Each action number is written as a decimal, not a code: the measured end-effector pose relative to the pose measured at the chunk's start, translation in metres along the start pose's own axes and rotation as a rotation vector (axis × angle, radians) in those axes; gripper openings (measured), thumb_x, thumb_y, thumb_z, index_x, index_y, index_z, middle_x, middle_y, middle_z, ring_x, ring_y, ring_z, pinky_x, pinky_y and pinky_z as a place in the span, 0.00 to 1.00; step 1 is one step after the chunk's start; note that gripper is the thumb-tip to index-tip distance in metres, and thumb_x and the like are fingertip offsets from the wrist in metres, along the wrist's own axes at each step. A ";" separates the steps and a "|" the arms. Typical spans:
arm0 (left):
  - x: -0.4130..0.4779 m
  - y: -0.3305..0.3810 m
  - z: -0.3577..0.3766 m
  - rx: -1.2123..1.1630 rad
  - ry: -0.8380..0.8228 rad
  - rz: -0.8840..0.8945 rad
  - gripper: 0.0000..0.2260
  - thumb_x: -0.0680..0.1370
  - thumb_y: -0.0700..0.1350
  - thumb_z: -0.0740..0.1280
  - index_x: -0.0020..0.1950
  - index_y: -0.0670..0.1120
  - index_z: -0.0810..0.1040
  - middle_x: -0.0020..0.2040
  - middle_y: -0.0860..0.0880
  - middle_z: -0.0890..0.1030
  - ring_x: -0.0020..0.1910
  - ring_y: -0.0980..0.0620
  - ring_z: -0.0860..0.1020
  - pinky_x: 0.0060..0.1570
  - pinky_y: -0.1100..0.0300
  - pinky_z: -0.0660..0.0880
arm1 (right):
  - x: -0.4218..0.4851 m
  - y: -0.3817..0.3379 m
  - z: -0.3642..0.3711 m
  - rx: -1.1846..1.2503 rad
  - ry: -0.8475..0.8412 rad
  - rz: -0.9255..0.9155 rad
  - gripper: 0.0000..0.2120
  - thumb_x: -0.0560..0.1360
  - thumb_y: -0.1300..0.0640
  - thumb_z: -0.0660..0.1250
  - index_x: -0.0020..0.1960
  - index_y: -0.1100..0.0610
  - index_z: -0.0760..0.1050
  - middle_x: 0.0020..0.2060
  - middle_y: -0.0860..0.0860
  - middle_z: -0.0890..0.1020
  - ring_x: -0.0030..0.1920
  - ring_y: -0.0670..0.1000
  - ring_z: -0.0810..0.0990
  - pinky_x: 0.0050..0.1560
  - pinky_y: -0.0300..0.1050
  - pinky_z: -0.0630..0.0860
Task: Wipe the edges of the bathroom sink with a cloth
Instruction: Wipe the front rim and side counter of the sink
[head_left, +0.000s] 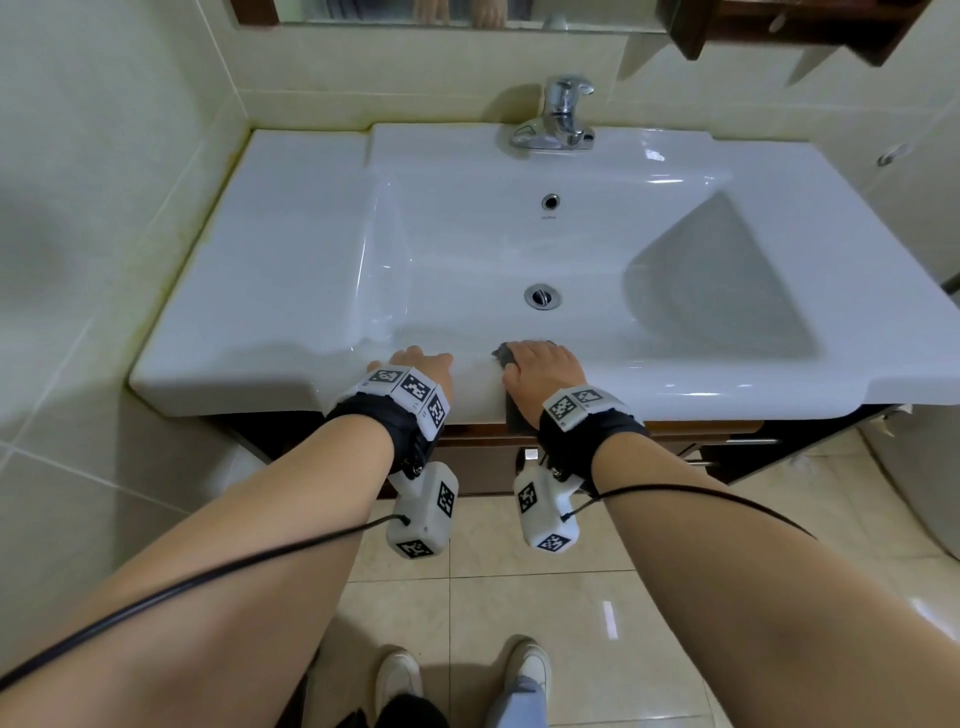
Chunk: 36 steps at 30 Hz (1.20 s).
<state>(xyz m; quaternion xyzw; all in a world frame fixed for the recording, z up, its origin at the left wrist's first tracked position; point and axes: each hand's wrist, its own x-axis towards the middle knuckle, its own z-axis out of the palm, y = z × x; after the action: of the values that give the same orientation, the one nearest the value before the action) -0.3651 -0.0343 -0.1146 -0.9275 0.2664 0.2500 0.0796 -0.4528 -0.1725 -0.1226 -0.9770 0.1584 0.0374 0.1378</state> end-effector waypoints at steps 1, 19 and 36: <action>-0.001 0.001 0.000 0.006 0.007 0.001 0.25 0.74 0.40 0.59 0.72 0.52 0.63 0.66 0.43 0.68 0.63 0.42 0.70 0.62 0.48 0.67 | -0.002 0.009 -0.003 -0.009 0.012 0.020 0.17 0.77 0.55 0.51 0.62 0.57 0.70 0.61 0.55 0.76 0.61 0.55 0.72 0.63 0.48 0.64; -0.027 0.015 -0.012 -0.012 0.021 -0.044 0.29 0.74 0.64 0.59 0.71 0.53 0.62 0.68 0.42 0.66 0.65 0.40 0.68 0.60 0.46 0.67 | -0.002 0.015 -0.004 -0.006 -0.019 -0.007 0.19 0.78 0.52 0.50 0.65 0.57 0.68 0.63 0.54 0.74 0.63 0.55 0.70 0.65 0.48 0.61; -0.003 0.019 0.010 -0.043 0.052 -0.098 0.25 0.74 0.63 0.58 0.70 0.60 0.58 0.67 0.41 0.63 0.68 0.37 0.60 0.62 0.40 0.63 | -0.002 0.003 -0.001 -0.036 -0.092 -0.051 0.25 0.76 0.44 0.53 0.69 0.55 0.62 0.68 0.54 0.69 0.68 0.56 0.65 0.70 0.51 0.56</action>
<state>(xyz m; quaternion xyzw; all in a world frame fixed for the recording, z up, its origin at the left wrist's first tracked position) -0.3813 -0.0460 -0.1219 -0.9471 0.2172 0.2272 0.0650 -0.4553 -0.1749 -0.1224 -0.9803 0.1260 0.0816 0.1283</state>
